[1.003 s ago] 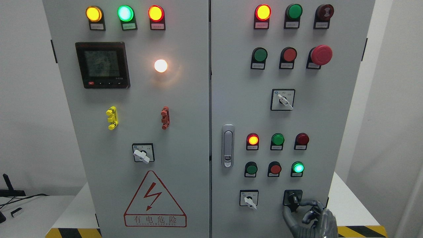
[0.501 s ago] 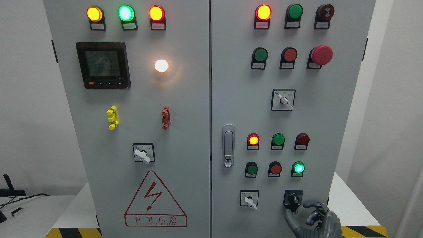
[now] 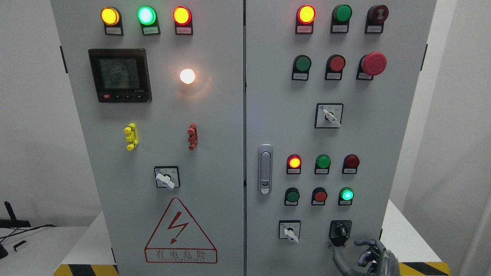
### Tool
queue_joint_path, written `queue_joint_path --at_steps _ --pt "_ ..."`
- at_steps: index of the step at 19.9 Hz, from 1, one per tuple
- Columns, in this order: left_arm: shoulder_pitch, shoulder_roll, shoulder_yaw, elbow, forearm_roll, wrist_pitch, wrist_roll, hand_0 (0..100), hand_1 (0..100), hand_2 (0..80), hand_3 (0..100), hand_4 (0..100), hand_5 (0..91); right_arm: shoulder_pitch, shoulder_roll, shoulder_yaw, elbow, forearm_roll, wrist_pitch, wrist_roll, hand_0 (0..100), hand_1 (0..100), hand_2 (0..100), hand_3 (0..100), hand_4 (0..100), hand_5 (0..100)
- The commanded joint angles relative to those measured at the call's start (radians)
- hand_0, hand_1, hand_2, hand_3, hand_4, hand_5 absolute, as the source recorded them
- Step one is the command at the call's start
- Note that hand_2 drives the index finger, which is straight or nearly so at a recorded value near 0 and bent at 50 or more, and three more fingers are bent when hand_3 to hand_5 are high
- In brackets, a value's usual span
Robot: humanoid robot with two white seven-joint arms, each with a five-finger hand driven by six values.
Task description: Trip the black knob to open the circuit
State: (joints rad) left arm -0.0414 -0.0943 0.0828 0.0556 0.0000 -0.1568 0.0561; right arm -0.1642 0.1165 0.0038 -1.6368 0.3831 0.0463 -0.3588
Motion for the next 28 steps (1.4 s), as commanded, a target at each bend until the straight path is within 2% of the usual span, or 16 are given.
queue_joint_path --at_steps 1,3,4,6,7,10,11,13,17,23,25,28 --pt "0.0 0.001 0.0 0.001 -0.031 0.0 -0.001 12 39 0.0 0 0 0.0 0.1 -0.018 0.015 -0.058 -0.006 -0.112 0.069 17 72 44 71 69 74" --pt "0.0 0.001 0.0 0.0 -0.031 0.0 -0.001 12 39 0.0 0 0 0.0 0.144 -0.017 0.016 -0.086 -0.007 -0.14 0.096 20 65 41 66 62 69" --pt "0.0 -0.001 0.0 0.0 -0.031 0.0 -0.001 12 39 0.0 0 0 0.0 0.158 -0.014 0.015 -0.097 -0.012 -0.148 0.103 23 60 37 59 55 60" --pt "0.0 -0.001 0.0 0.001 -0.031 0.0 -0.001 12 39 0.0 0 0 0.0 0.19 -0.018 0.022 -0.12 -0.059 -0.169 0.118 25 54 32 52 48 52" --pt "0.0 -0.001 0.0 0.001 -0.031 0.0 -0.001 12 39 0.0 0 0 0.0 0.207 -0.024 0.025 -0.141 -0.088 -0.177 0.135 26 49 25 45 41 44" --pt "0.0 -0.001 0.0 0.0 -0.031 0.0 -0.001 12 39 0.0 0 0 0.0 0.247 -0.038 0.028 -0.195 -0.168 -0.18 0.227 26 41 13 29 26 30" --pt "0.0 -0.001 0.0 0.001 -0.031 0.0 -0.001 12 39 0.0 0 0 0.0 0.265 -0.038 0.027 -0.216 -0.191 -0.18 0.257 25 35 8 24 20 24" --pt "0.0 -0.001 0.0 0.0 -0.031 0.0 -0.001 12 39 0.0 0 0 0.0 0.29 -0.052 0.027 -0.241 -0.242 -0.181 0.316 25 28 2 17 14 17" --pt "0.0 0.001 0.0 0.0 -0.031 0.0 -0.001 12 39 0.0 0 0 0.0 0.337 -0.107 0.025 -0.273 -0.305 -0.224 0.328 22 21 0 5 1 3" --pt "0.0 -0.001 0.0 0.0 -0.031 0.0 -0.001 12 39 0.0 0 0 0.0 0.397 -0.164 0.019 -0.298 -0.391 -0.235 0.33 15 13 0 3 0 0" --pt "0.0 0.001 0.0 0.0 -0.031 0.0 -0.001 12 39 0.0 0 0 0.0 0.405 -0.17 0.025 -0.302 -0.391 -0.235 0.333 14 12 0 3 0 0" --pt "0.0 0.001 0.0 0.001 -0.031 0.0 -0.001 12 39 0.0 0 0 0.0 0.431 -0.17 0.027 -0.314 -0.394 -0.255 0.385 12 12 0 3 0 0"
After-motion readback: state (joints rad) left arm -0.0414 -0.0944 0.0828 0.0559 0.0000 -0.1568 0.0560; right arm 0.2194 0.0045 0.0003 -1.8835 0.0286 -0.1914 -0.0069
